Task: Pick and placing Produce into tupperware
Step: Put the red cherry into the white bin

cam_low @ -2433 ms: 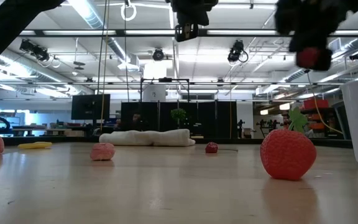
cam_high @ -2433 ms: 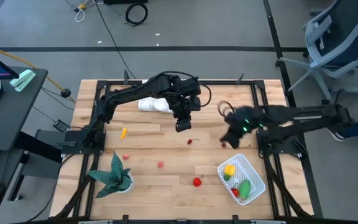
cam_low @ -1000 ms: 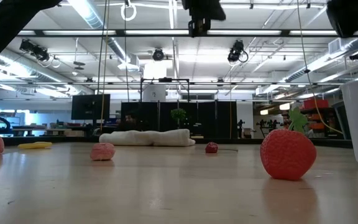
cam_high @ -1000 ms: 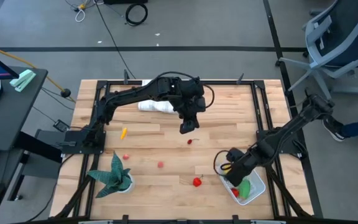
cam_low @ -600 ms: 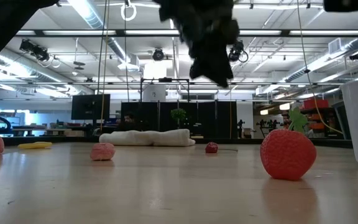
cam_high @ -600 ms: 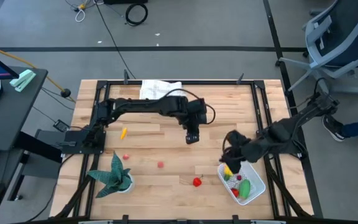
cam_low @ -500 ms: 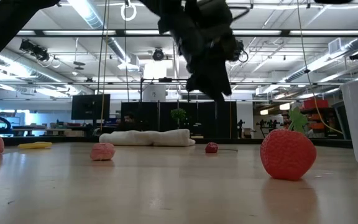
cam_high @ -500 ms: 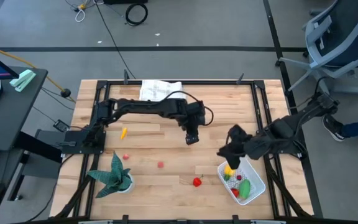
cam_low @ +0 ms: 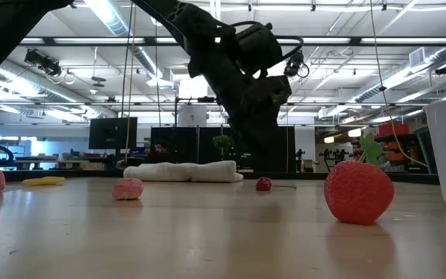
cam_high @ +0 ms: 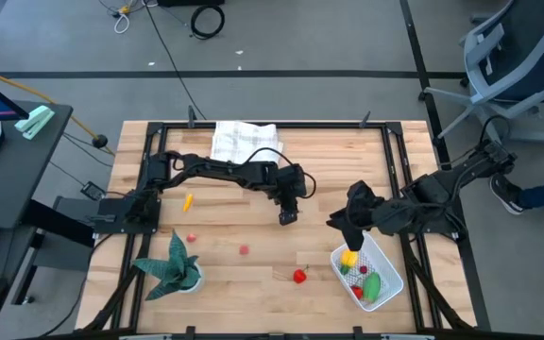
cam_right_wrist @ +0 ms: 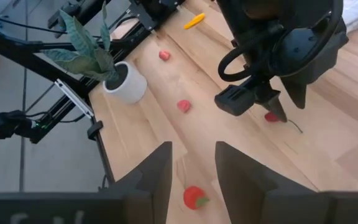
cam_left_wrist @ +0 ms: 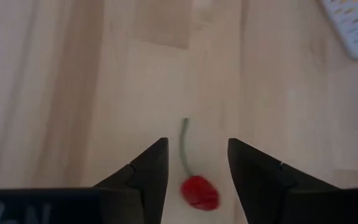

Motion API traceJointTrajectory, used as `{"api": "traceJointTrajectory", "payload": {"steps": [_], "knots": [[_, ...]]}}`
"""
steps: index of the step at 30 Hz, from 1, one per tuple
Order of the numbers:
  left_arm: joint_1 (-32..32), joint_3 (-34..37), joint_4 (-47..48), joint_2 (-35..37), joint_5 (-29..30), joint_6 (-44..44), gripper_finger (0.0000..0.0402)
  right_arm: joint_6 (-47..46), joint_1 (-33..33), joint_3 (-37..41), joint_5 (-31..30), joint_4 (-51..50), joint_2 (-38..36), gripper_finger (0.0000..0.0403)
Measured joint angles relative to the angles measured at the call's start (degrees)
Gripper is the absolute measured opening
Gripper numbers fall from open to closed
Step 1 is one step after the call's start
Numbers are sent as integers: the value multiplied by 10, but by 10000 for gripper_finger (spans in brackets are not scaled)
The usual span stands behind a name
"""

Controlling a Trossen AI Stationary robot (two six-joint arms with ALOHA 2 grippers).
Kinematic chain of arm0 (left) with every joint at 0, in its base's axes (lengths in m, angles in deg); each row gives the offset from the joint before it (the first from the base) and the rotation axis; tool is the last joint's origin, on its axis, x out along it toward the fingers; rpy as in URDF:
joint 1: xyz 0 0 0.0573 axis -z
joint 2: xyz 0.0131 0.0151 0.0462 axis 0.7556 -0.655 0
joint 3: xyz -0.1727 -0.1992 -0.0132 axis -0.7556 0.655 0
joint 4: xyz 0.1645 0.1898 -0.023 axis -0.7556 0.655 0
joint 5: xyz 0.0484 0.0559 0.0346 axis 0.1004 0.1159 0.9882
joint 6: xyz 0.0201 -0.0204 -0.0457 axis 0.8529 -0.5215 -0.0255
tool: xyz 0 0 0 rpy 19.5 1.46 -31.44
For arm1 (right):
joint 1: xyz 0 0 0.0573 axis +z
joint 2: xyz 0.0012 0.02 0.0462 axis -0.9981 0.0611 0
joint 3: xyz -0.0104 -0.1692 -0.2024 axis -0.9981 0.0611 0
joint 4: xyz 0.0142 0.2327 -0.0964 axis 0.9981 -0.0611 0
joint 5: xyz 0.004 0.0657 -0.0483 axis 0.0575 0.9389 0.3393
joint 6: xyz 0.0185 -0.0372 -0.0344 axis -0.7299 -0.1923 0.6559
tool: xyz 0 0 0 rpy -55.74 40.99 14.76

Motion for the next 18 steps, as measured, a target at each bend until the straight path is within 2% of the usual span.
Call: {"api": "traceJointTrajectory", "payload": {"steps": [4, 10, 18], "knots": [[0, 6, -3, 0, 36, 24, 167, 1, 0, 0, 0, 0, 0, 130], [2, 6, -7, -1, 39, 33, 167, 1, 0, 0, 0, 0, 0, 130], [14, 6, -24, -39, 40, 12, 166, 1, 0, 1, 0, -3, 0, 128]]}}
